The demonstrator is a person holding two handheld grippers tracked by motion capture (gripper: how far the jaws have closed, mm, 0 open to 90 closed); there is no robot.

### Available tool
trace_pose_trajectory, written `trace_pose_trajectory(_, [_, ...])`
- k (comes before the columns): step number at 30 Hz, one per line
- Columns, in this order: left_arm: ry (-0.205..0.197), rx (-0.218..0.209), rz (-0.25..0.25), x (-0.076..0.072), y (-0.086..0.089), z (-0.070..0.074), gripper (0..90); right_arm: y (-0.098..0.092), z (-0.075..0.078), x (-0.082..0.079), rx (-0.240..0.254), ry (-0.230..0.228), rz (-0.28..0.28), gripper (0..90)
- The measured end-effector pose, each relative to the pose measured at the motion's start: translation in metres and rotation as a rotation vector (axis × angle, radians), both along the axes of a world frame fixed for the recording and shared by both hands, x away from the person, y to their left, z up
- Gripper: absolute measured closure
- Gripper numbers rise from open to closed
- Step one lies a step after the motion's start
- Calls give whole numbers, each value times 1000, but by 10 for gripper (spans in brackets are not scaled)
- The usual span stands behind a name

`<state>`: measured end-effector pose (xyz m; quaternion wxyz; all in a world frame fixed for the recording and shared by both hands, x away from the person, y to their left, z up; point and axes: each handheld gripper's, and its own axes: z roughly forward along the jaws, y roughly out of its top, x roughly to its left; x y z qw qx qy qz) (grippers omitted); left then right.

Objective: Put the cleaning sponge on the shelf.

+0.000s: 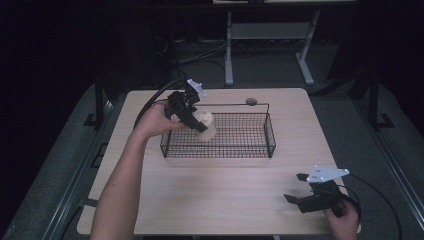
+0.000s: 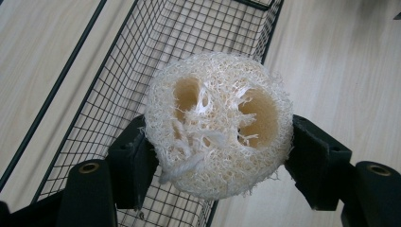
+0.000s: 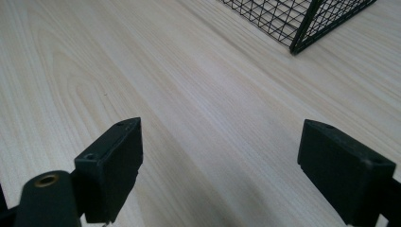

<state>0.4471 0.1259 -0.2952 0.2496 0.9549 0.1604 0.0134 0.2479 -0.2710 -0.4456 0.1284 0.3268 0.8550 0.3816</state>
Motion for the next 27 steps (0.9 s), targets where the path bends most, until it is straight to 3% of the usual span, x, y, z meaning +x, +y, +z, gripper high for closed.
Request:
trace_pose_trajectory(7, [14, 3, 19, 9, 0, -7, 306, 0, 0, 0, -3, -2, -2, 143])
trace_pose_trajectory(15, [20, 37, 23, 16, -3, -18, 305, 1, 0, 0, -5, 3, 2, 143])
trace_pose_trajectory(27, [35, 39, 41, 24, -6, -28, 304, 0, 1, 1, -1, 1, -4, 143])
